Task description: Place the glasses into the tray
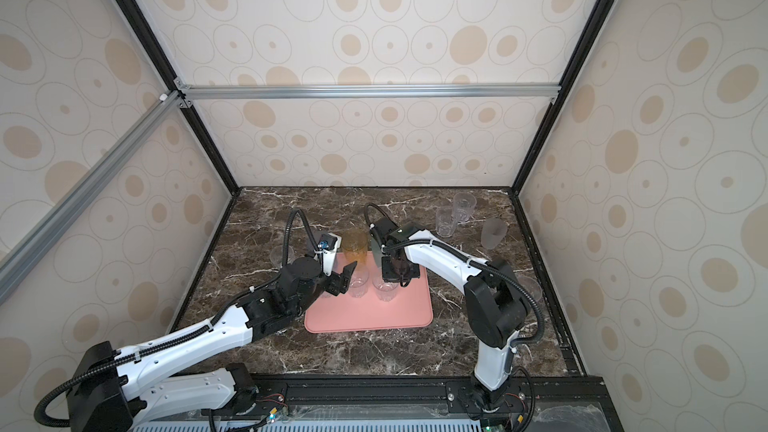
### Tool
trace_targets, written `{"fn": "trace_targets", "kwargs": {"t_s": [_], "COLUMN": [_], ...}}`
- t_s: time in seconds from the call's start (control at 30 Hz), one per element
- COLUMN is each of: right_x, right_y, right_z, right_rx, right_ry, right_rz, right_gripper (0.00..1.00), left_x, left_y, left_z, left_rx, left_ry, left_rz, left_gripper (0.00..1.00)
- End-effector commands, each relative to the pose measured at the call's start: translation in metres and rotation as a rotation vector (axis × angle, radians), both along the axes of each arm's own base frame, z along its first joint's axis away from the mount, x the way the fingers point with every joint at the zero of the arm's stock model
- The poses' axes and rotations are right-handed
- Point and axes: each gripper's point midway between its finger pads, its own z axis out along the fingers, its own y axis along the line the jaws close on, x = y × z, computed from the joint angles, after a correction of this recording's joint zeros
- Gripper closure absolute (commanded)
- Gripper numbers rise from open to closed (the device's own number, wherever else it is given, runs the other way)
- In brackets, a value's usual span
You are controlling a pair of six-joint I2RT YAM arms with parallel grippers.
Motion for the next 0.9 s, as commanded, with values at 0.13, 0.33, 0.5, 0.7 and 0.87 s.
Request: {"fn": "trace_targets", "kwargs": {"t_s": [0.13, 0.33, 0.5, 0.7, 0.87], "right_x": [0.008, 0.016, 0.018, 0.017, 0.017], "right_y": [-0.006, -0.003, -0.002, -0.002, -0.003], "right_z": [-0.002, 0.001, -0.001, -0.003, 0.0], "right_rx": [-0.06, -0.062, -0.066, -0.064, -0.067], "right_ry": [-0.027, -0.05, -0.051, -0.046, -0.048], "right_rz": [0.006, 0.0, -0.007, -0.007, -0.001], "right_gripper": [0.99, 0.99, 0.99, 0.99, 0.91], "left_x": [-0.001, -0.001, -0.002, -0.002, -0.002], "left_y": [-0.002, -0.007, -0.004, -0.006, -0.005], "left_z": [-0.004, -0.004, -0.008, -0.01, -0.011], "left_rx": [-0.014, -0.024, -0.018, -0.023, -0.02], "left_ry": [0.007, 0.021, 0.021, 0.03, 0.029], "left_rz": [-0.01, -0.024, -0.017, -0.023, -0.022], "left_gripper": [0.19, 0.2, 0.2, 0.2, 0.2]}}
